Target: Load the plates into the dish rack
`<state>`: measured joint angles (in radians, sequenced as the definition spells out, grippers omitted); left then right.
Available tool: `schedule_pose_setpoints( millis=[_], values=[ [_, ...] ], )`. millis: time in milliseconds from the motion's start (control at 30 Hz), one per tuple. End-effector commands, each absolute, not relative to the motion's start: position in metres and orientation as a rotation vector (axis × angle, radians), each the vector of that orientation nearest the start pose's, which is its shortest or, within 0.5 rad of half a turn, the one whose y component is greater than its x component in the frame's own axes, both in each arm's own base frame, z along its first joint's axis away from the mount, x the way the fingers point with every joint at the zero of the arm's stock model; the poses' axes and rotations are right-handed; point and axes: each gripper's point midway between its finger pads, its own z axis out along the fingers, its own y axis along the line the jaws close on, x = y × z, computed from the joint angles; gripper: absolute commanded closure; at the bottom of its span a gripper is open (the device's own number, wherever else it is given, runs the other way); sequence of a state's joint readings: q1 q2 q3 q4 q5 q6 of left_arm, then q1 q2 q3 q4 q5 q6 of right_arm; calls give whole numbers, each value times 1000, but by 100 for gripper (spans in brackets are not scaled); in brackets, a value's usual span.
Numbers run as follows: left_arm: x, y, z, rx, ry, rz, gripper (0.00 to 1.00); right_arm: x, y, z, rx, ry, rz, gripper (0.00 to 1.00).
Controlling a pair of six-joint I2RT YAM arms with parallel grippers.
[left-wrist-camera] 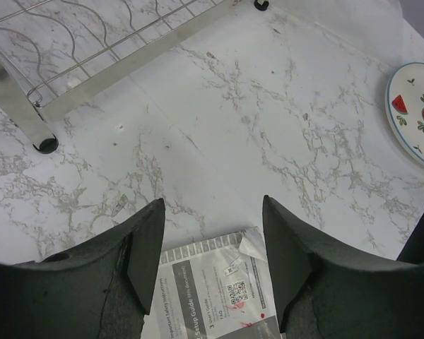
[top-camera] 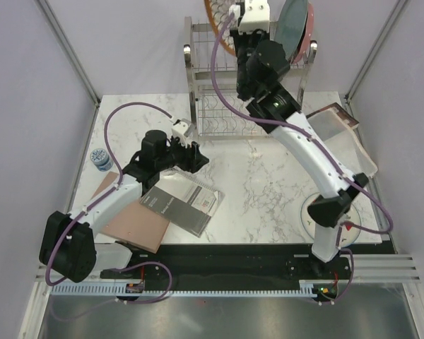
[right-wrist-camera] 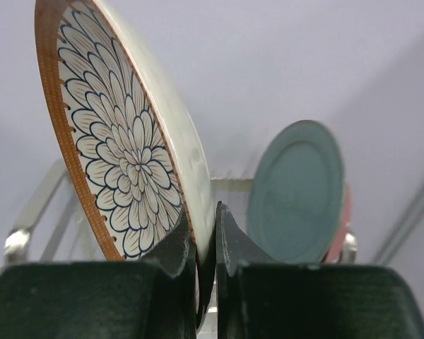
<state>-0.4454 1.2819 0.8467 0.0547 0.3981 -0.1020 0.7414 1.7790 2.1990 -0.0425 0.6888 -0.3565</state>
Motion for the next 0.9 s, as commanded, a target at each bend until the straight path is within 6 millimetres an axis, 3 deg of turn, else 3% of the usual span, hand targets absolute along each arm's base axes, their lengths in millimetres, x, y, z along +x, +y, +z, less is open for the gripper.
schedule_pose_setpoints(
  millis=[0,167,267,333,433,467,733,867],
  values=[
    [325,-233,196,645,1839,-712,36,399,132,650,466,997,-219,100],
    [324,-231,193,631,1790,-708,36,406,116,645,501,995,-217,100],
    [320,-230,190,630,1766,-707,36,409,113,644,484,1000,-297,100],
    [318,-230,189,627,1766,-712,36,408,100,647,500,1021,-340,100],
    [316,-230,187,630,1769,-719,36,427,94,629,437,1097,-420,100],
    [317,-230,187,628,1770,-721,36,423,86,631,438,1102,-432,100],
    [322,-234,187,586,1752,-750,36,442,84,604,368,1202,-555,100],
    [321,-234,175,590,1778,-755,36,449,88,600,349,1208,-558,100]
  ],
)
